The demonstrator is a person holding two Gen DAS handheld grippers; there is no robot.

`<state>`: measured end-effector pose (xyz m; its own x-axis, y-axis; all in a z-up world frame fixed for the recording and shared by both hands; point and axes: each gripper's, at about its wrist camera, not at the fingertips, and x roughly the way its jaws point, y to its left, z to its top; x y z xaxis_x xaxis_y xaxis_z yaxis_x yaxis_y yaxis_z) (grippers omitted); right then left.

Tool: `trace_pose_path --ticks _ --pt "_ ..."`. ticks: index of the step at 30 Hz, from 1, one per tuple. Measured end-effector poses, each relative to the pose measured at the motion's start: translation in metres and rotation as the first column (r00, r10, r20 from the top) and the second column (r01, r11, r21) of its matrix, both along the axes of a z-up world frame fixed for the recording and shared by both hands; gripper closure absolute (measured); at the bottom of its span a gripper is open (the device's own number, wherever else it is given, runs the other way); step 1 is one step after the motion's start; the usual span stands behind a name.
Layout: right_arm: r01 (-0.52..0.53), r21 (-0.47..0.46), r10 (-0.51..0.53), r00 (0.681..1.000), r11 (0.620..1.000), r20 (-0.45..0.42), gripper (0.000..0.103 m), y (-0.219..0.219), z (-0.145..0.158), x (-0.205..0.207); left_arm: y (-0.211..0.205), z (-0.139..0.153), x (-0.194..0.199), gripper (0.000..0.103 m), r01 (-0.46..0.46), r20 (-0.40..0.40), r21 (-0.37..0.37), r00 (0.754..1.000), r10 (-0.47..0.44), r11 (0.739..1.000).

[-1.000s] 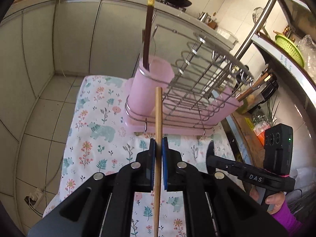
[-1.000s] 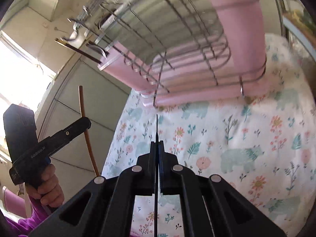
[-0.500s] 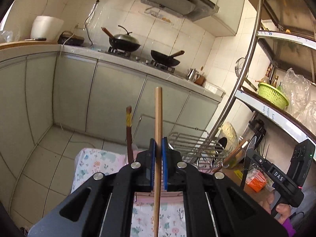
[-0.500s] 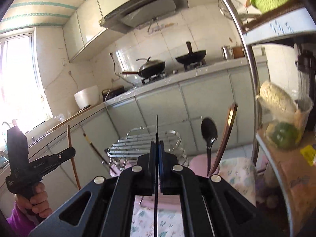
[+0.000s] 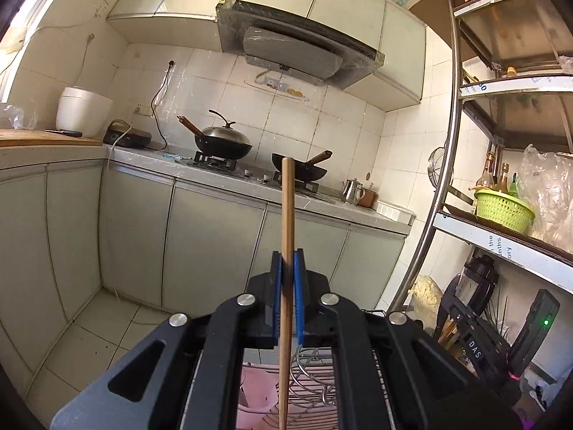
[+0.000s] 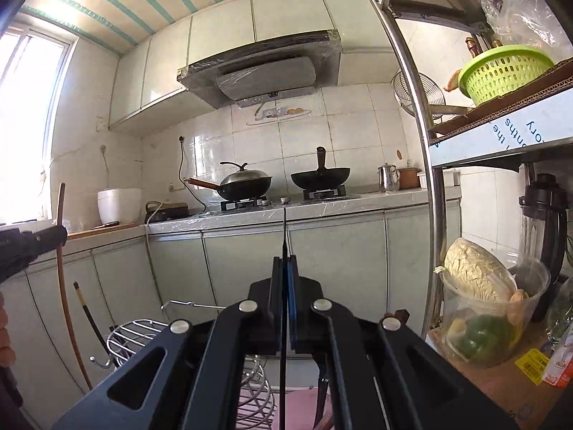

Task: Organize utensils
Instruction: 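Lift the wooden chopstick with the left tool while the right lifts the black stick over the holder, then lower the wooden chopstick into a pink cup with the left tool while the right lowers the black stick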

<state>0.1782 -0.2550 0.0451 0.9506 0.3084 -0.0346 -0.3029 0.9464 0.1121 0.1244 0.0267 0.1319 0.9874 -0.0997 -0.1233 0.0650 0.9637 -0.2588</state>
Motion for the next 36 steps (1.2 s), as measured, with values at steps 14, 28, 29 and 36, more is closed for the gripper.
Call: trace_pose_path --ticks 14,28,29,36 --pt "0.003 0.028 -0.004 1.0 1.0 0.031 0.101 -0.008 -0.018 0.008 0.004 -0.003 0.008 0.098 -0.02 0.031 -0.008 0.999 0.02 1.0" --pt "-0.032 0.066 0.034 0.999 0.997 -0.032 0.101 -0.017 -0.041 -0.002 0.007 -0.003 0.012 0.098 -0.031 0.05 -0.008 0.998 0.032 0.999" --pt "-0.031 0.066 0.034 0.999 0.997 -0.04 0.101 -0.017 -0.042 -0.005 0.006 -0.004 0.012 0.098 -0.038 0.056 -0.004 0.998 0.038 0.999" --pt "-0.041 0.095 0.05 0.994 0.995 -0.095 0.1 -0.016 -0.055 -0.016 0.003 -0.016 0.021 0.098 -0.098 0.089 0.012 0.991 0.097 0.995"
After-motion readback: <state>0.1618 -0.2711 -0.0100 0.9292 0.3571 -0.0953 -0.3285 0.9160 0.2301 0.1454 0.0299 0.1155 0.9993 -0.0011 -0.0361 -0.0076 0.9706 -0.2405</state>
